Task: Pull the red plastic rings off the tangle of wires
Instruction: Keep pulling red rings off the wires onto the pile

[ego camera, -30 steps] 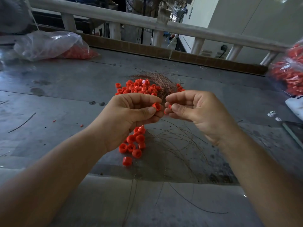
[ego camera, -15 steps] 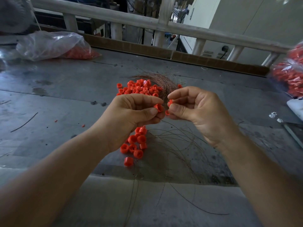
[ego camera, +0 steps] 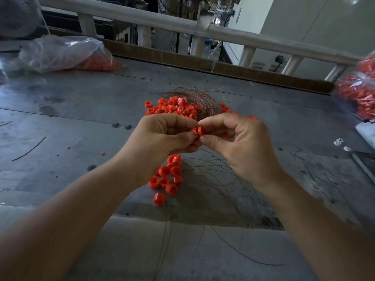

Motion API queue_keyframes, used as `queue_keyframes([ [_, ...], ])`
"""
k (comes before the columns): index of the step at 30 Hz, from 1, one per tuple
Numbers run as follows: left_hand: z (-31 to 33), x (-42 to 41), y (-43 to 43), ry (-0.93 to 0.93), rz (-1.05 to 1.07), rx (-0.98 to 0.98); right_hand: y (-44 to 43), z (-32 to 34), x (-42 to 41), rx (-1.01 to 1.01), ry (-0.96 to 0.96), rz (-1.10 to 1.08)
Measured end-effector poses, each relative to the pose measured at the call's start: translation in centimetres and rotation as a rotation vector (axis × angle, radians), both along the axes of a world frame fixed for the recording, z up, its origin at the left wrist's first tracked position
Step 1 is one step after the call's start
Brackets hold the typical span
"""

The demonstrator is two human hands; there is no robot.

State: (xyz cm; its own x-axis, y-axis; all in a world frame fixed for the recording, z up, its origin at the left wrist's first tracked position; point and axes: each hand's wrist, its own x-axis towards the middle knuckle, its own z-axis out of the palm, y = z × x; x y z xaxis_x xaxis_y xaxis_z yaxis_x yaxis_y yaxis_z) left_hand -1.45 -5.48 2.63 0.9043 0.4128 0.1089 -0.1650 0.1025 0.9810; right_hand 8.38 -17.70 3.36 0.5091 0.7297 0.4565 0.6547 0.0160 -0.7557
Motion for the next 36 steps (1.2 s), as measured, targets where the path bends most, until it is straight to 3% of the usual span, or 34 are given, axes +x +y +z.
queue_keyframes([
  [16,0.02,-0.25,-0.35,-0.005,0.048,0.131,-0.02,-0.51,-0.06,0.045,-0.101,-0.056],
  [36,-0.21,-0.45,-0.2,-0.008,-0.094,0.022,-0.44,-0.15,0.2,0.124,-0.125,0.051],
])
